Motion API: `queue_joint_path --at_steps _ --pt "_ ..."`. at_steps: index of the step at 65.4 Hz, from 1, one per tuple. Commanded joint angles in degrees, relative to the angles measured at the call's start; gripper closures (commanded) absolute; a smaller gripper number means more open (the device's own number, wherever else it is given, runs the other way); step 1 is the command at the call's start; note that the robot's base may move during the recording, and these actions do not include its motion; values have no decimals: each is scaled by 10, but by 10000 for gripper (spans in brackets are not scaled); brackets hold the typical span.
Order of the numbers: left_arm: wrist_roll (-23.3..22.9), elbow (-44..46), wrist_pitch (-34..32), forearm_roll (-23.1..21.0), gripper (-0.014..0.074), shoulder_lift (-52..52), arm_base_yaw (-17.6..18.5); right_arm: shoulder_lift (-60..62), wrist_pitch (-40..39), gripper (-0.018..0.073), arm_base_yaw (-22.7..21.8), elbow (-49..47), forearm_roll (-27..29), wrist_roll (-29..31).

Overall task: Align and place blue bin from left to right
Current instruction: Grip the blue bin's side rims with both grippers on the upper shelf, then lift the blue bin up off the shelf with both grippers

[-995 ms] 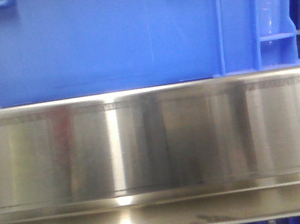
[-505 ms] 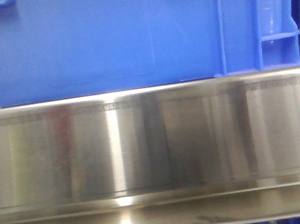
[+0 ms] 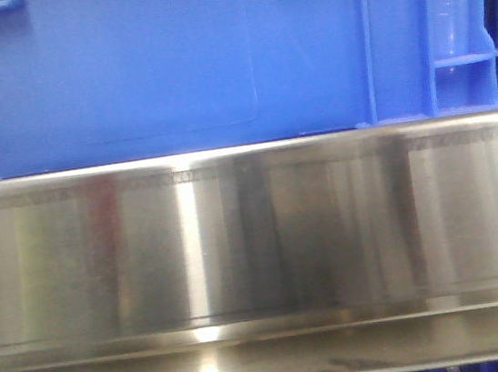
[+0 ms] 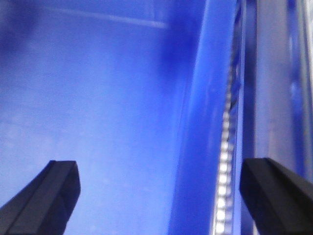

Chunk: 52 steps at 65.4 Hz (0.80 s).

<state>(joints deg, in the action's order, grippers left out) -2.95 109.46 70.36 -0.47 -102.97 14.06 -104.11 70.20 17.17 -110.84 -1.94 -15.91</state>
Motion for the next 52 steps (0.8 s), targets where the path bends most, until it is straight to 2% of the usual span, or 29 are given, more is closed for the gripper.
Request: queue_joint_path --at_steps 1,12,16,19,25,26,27,28,32,33,37,52 --pt "2 4 -4 -6 -6 -2 -3 -1 -2 -1 -9 -5 2 -3" --pt "2 4 -4 -6 -2 -2 -3 -2 -2 25 -12 -5 2 -3" --pt "-2 4 -4 -6 13 -2 -3 -2 -2 100 -12 -5 2 -3" --pt "-2 4 -4 -8 45 -2 -3 -2 -2 208 -12 -5 2 -3" --pt "-2 4 -4 -9 194 -2 -3 -2 -2 447 -12 -5 2 -3" --pt "-2 4 -4 -9 229 -2 -3 -2 -2 466 -12 -5 2 -3" --pt "-2 4 -4 -9 285 -2 -3 -2 -2 505 -12 -5 2 -3" --pt "-2 4 -4 -9 304 -2 -3 -2 -2 561 -12 -5 2 -3" --pt "-2 4 -4 -9 476 -2 -3 -2 -2 656 -12 -5 2 -3" --pt "-2 4 -4 -9 548 -2 -3 -2 -2 647 -12 -5 2 -3" --pt "-2 4 -4 -9 710 -2 -3 -2 -2 623 -12 -5 2 -3" --pt "-2 7 -4 -22 708 -2 -3 -2 -2 629 -12 -5 2 -3"
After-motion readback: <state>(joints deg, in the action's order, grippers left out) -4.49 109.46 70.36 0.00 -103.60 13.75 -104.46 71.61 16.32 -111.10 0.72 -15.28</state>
